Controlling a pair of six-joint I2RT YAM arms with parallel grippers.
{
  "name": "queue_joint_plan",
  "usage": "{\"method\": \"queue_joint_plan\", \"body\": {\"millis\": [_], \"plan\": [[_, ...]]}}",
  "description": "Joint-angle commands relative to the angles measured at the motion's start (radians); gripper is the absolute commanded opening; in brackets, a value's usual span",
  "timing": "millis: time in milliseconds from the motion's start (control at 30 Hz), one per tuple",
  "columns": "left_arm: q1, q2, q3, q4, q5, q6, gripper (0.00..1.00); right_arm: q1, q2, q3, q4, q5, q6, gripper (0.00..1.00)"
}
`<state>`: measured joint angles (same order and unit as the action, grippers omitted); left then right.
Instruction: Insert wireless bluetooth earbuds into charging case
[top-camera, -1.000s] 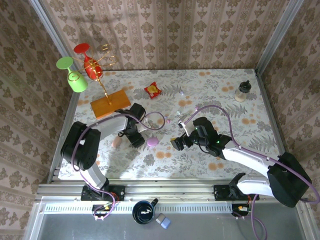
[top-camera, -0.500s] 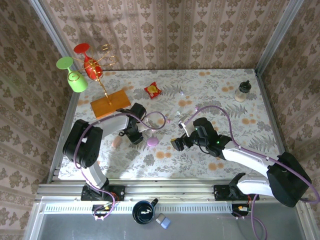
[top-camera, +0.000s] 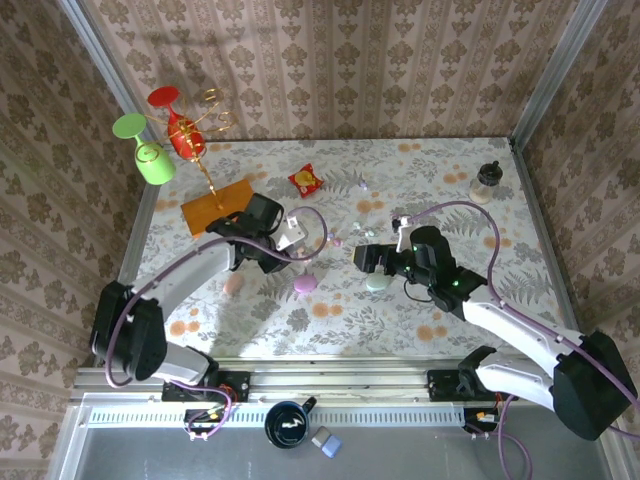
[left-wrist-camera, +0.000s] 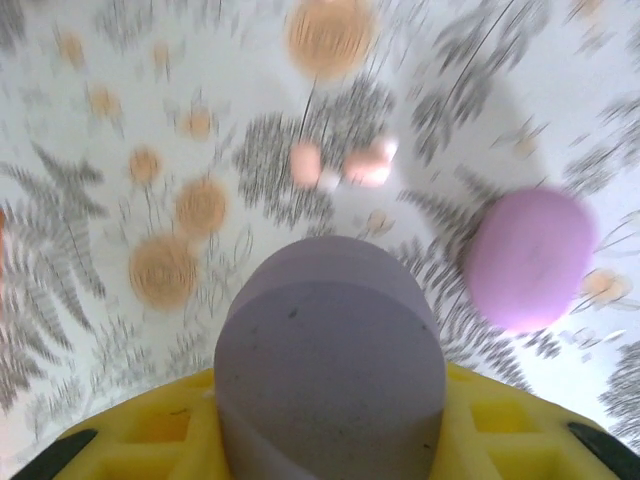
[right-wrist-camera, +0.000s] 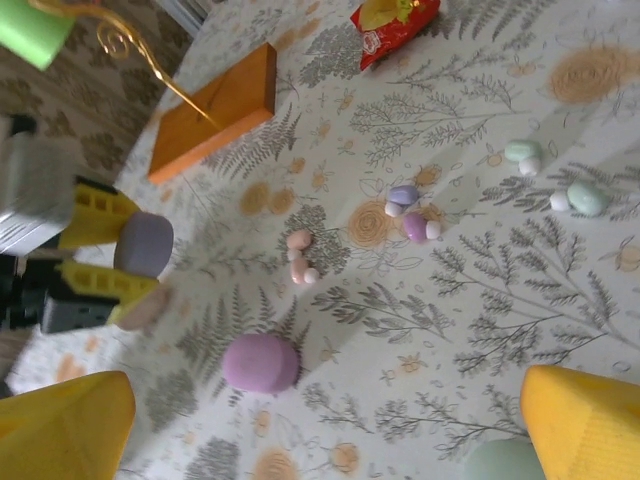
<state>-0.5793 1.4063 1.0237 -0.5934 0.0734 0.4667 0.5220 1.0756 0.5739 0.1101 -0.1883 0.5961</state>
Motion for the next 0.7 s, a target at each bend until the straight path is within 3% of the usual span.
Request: {"method": "queue_joint_plan", "body": {"millis": [0,200,467,667], "plan": [[-0.027,-0.063,0.001,0.077,0.17,0.07,0.29,-0.031,0.011,0.019,0.041,-0.163,0.178,0.99],[-0.109,-0.137,-0.028,0.196,0.225,0.1,0.27,-0.042,0.094,0.064,0.117,-0.409,0.268,0.95],[-0.191,-0.148,-0.022,0.202,0.195,0.151,0.28,-0.029,0.163,0.091,0.229,-0.49,0.34,0.8],[-0.211,-0.153,-0.031,0.213,0.171,0.153,0.28,0.01,0.187,0.134,0.236,-0.502,0.343,0.76]]}}
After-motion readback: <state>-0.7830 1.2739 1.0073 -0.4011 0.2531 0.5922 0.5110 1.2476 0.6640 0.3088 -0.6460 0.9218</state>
